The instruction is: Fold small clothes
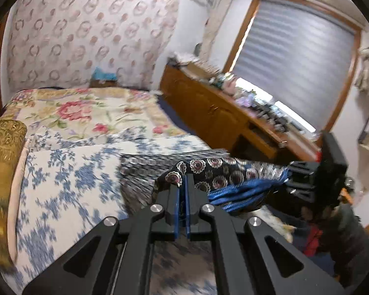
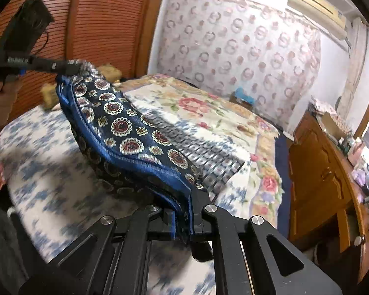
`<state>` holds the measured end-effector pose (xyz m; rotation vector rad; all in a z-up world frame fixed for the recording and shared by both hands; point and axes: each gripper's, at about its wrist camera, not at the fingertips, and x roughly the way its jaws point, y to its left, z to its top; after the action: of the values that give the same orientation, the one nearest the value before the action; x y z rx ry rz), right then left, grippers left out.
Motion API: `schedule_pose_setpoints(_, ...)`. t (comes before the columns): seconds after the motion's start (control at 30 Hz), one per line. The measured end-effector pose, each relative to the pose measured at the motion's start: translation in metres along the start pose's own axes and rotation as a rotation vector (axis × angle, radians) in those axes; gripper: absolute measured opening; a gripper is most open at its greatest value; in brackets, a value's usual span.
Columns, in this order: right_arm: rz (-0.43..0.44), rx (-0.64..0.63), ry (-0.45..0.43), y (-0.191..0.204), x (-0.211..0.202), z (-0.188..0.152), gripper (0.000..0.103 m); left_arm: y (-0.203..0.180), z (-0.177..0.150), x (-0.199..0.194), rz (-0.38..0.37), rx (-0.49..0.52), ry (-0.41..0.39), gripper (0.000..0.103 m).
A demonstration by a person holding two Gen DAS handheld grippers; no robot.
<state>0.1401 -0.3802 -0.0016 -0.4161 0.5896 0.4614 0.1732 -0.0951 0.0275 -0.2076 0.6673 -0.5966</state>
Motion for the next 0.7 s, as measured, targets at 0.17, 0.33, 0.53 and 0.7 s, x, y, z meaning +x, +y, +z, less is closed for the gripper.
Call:
schedule_pose_setpoints(0.17,0.009,0.076,0.050,-0.043,0.056,0.008,0.004,0.029,0.025,0.058,0.027,0.004,0.070,0.008)
schedule_pose_setpoints(0.33,0.037,0.141,0.118,-0.078,0.115,0.009,0.004,0.049,0.039,0.087,0.043,0.006,0.094,0.047)
schedule_pose_setpoints(0.53,0.025,0.265,0.141,-0.109,0.142,0.004,0.010,0.065,0.034,0.106,0.051,0.011,0.132,0.055)
schedule_pose_setpoints(0.7,-0.092,0.358,0.083,-0.129,0.135,0.011,0.028,0.066,0.013,0.137,0.058,0.010,0.238,0.055)
